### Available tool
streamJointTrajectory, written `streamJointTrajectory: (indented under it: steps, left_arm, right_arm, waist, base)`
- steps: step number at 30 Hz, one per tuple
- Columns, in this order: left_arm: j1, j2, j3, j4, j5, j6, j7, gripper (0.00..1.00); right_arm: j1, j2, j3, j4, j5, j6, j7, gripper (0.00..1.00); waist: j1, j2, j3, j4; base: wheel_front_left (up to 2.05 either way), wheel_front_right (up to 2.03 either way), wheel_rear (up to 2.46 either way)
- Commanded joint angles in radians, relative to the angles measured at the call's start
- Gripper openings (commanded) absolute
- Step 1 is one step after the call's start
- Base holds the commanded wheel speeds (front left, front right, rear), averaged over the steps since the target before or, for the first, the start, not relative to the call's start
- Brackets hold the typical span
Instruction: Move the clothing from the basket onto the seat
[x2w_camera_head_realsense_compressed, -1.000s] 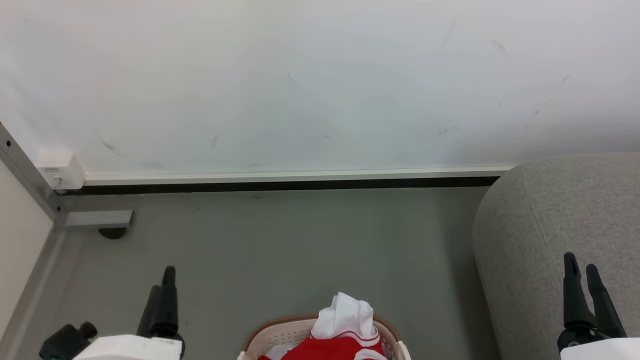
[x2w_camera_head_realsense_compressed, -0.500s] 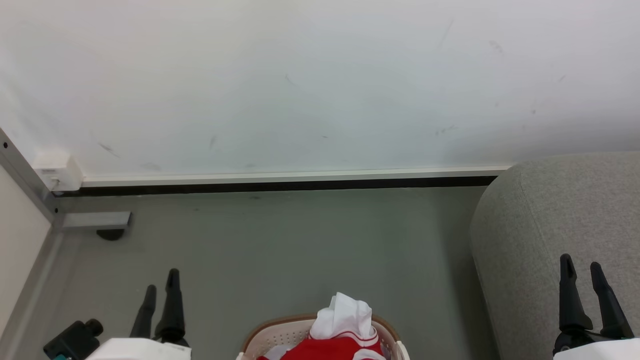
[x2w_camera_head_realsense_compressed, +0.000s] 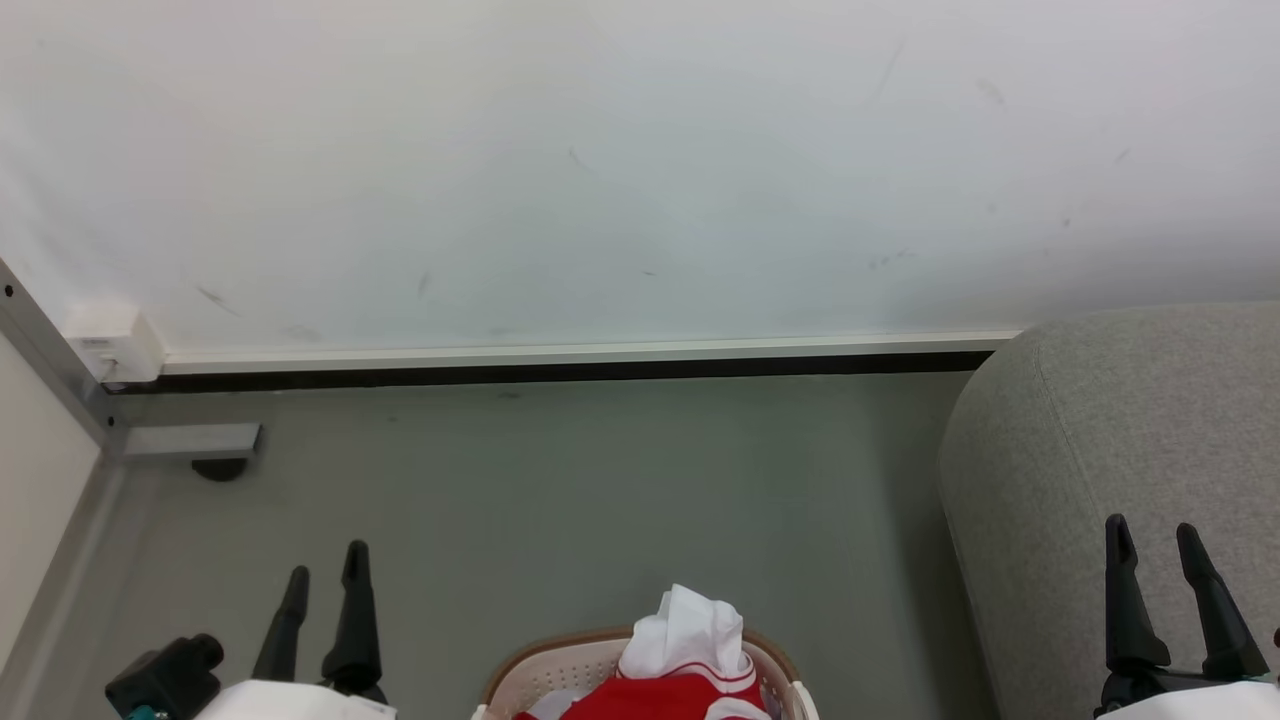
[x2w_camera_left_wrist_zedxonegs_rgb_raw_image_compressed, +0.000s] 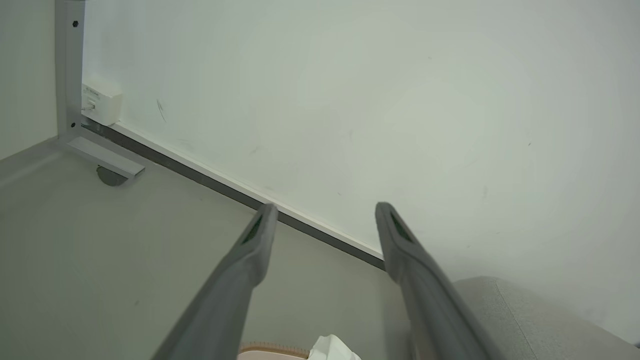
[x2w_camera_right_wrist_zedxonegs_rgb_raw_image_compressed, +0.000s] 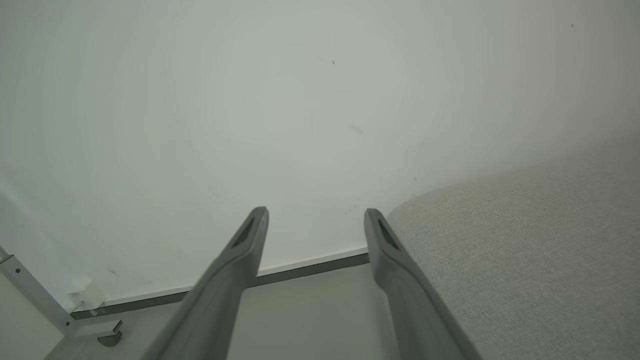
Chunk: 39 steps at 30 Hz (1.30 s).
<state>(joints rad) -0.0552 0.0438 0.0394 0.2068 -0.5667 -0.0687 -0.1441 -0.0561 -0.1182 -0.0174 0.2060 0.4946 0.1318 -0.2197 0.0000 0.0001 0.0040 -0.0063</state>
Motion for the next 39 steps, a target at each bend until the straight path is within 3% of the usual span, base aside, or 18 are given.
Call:
streamJointTrajectory:
  steps: [1, 25, 39]
  left_arm:
    - [0.003, 0.008, 0.000, -0.009, 0.039, 0.000, -0.013, 1.00]
    - [0.016, 0.009, -0.021, 0.014, 0.291, -0.012, -0.069, 1.00]
    - [0.023, 0.009, -0.032, 0.035, 0.369, -0.030, -0.098, 1.00]
  right_arm:
    - [0.003, 0.003, -0.011, -0.002, -0.034, -0.001, -0.007, 1.00]
    - [0.013, 0.037, -0.036, 0.032, -0.252, -0.002, -0.028, 1.00]
    - [0.016, 0.053, -0.050, 0.045, -0.357, -0.002, -0.038, 1.00]
  waist:
    - [0.0000, -0.0001, -0.001, 0.000]
    - [0.0000, -0.0001, 0.000, 0.003]
    - [0.0000, -0.0001, 0.001, 0.003]
  base:
    - [0.00, 0.00, 0.00]
    - [0.00, 0.00, 0.00]
    - [0.00, 0.00, 0.00]
